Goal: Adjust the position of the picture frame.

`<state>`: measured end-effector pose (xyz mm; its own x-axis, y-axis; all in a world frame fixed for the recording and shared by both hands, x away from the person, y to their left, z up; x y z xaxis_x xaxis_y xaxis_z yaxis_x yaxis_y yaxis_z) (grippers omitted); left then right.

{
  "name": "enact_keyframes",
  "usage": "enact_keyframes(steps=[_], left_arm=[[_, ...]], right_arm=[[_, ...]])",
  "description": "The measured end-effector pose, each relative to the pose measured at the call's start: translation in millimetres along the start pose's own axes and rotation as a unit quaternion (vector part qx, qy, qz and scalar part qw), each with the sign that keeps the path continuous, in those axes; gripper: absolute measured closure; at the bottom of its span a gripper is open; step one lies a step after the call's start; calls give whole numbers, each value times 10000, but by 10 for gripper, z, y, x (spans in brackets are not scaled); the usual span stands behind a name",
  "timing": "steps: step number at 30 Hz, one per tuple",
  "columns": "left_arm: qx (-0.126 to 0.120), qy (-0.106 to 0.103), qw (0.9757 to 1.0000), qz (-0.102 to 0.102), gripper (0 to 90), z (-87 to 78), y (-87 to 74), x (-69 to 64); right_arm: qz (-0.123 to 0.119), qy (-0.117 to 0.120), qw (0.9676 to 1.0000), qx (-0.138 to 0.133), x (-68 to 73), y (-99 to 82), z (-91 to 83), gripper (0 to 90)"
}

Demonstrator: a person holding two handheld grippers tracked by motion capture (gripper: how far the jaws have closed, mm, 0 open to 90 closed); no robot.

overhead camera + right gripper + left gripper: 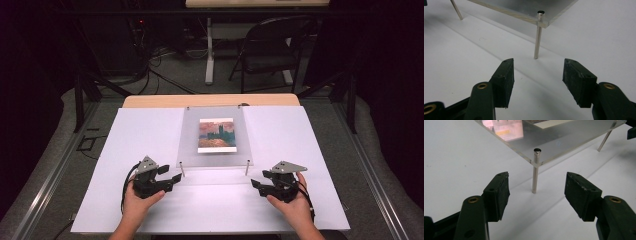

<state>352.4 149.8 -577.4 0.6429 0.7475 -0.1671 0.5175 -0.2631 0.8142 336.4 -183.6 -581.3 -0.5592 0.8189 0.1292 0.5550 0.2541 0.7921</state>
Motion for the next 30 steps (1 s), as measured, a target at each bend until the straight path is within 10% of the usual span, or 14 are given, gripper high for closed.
enact_keyframes(steps=[15, 30], left_arm=[[-157, -110, 9994, -303, 364, -145, 90, 49], [-87, -18, 9999, -112, 364, -137, 324, 132]], right_arm=[[26, -145, 9998, -137, -184, 20, -205, 423], [-118, -342, 9992, -179, -400, 238, -191, 382]])
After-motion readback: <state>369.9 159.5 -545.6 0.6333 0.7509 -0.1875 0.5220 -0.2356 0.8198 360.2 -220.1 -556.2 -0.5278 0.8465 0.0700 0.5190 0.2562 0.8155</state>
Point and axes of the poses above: each handheld gripper's, and its own axes: z roughly forward along the jaws, y roughly out of its top, x roughly to its left, the point moved 7 cm from there along z, roughly forward along the jaws, and after that the axes turned 1 degree about z, right-handed, at the moved point
